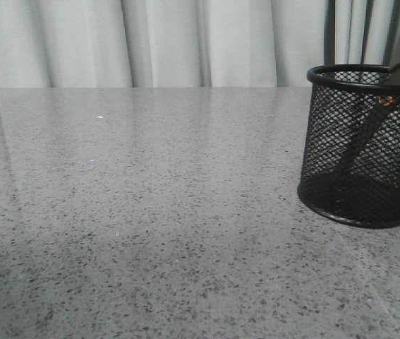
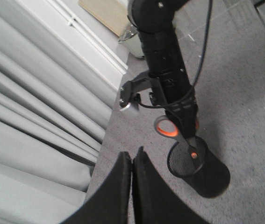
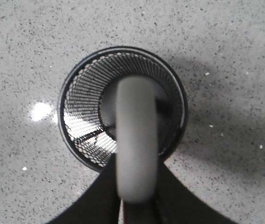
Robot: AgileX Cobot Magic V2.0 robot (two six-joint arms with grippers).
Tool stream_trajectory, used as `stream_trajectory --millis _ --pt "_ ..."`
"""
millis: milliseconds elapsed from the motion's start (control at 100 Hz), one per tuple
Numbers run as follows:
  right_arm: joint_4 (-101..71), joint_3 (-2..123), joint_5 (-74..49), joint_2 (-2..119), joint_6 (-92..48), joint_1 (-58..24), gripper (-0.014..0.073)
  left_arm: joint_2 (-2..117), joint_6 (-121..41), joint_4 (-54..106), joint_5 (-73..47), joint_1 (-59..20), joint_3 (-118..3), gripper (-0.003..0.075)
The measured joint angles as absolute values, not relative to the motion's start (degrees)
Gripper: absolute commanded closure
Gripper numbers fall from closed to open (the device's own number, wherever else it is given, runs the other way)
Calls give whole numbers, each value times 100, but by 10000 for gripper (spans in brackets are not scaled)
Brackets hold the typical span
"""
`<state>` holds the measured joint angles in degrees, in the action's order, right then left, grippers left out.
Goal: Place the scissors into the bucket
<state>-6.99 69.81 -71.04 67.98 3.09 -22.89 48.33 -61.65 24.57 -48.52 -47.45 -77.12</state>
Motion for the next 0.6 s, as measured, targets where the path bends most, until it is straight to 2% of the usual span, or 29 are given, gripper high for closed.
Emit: stream_trajectory --millis 80,130,190,310,360,430,570,600 --pt "-627 7060 -7137 6821 309 -2289 142 4833 -5935 2427 -4510 -4745 -7588 741" --pt "-529 7163 -7144 6821 296 -2289 72 4833 -5749 2389 -4185 -4745 -7480 741" --pt "-342 7360 -7168 6829 282 -2289 40 4833 -5490 2347 -3816 -4745 -7328 741" --pt "83 7904 -7171 6829 282 -2289 74 4823 -4915 2206 -2913 -4745 -6918 741" --pt "206 8148 -7171 6813 273 -2289 122 4770 -4665 2195 -2449 -4720 -6671 741" --pt "320 8430 -7180 6714 273 -2289 255 4631 -4343 2186 -1751 -4621 -6285 741" --pt "396 8532 -7194 6171 251 -2289 669 4005 -4014 2275 -484 -4225 -5307 741" --pt "413 8462 -7194 6015 251 -2289 654 3845 -3985 2317 -242 -4093 -5075 741"
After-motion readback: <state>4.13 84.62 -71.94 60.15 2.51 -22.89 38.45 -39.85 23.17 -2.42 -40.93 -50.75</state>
